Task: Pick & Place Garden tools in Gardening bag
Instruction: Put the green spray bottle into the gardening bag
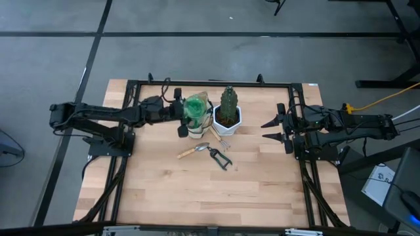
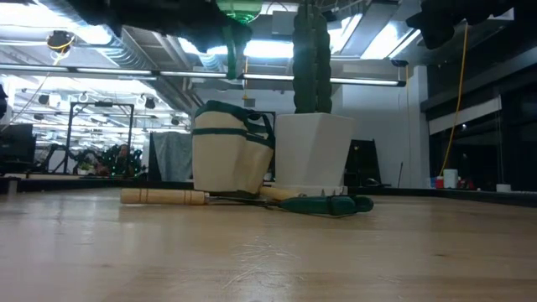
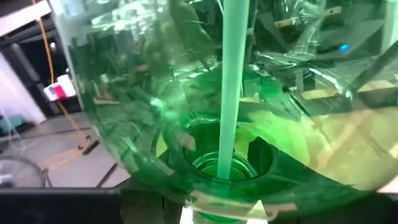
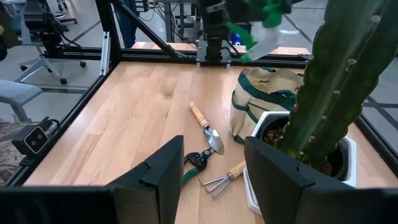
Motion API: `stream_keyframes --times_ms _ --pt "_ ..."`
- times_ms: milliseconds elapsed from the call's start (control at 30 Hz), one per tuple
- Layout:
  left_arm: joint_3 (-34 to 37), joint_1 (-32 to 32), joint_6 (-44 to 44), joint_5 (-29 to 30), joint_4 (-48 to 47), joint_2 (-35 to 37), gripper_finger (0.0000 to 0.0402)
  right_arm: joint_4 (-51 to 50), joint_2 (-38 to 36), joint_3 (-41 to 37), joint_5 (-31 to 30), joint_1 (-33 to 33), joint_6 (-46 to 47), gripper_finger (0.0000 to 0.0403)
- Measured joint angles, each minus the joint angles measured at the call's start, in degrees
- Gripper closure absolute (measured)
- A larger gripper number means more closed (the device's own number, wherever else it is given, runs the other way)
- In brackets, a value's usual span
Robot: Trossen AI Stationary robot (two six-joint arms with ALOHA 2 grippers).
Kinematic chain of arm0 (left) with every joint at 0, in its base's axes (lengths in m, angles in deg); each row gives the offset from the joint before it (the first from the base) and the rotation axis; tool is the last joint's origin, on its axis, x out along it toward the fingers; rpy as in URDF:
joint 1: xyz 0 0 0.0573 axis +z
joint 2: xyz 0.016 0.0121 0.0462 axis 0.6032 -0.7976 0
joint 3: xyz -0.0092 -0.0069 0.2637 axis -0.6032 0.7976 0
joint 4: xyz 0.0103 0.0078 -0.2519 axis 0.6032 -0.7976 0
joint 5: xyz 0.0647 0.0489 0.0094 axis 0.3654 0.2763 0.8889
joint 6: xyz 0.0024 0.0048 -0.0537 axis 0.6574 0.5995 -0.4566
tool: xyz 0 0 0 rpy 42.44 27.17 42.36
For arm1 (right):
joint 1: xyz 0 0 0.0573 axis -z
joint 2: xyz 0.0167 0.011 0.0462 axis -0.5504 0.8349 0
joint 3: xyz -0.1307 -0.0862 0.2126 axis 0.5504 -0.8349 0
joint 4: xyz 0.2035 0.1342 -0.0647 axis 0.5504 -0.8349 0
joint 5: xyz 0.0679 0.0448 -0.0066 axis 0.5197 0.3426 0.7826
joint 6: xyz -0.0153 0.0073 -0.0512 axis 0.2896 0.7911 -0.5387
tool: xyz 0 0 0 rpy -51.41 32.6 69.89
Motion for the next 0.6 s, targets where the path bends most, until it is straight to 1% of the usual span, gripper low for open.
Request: stream_keyframes --times_ms 133,233,367,600 --pt "0.0 5.6 1.3 -10.3 0.0 0.0 0.0251 0.0 0.0 0.0 0.0 0.0 0.0 0.0231" --pt "0.0 9.0 1.3 -15.6 -0.1 -0.6 0.0249 0.0 0.0 0.0 0.0 0.0 0.0 0.0231" --pt "0.0 12.3 2.3 -19.9 0.1 -1.3 0.0239 0.0 0.0 0.0 0.0 0.0 0.0 0.0231" --pt "0.0 17.1 2.6 -26.7 0.0 -3.1 0.0252 0.0 0.0 0.0 0.0 0.0 0.0 0.0231"
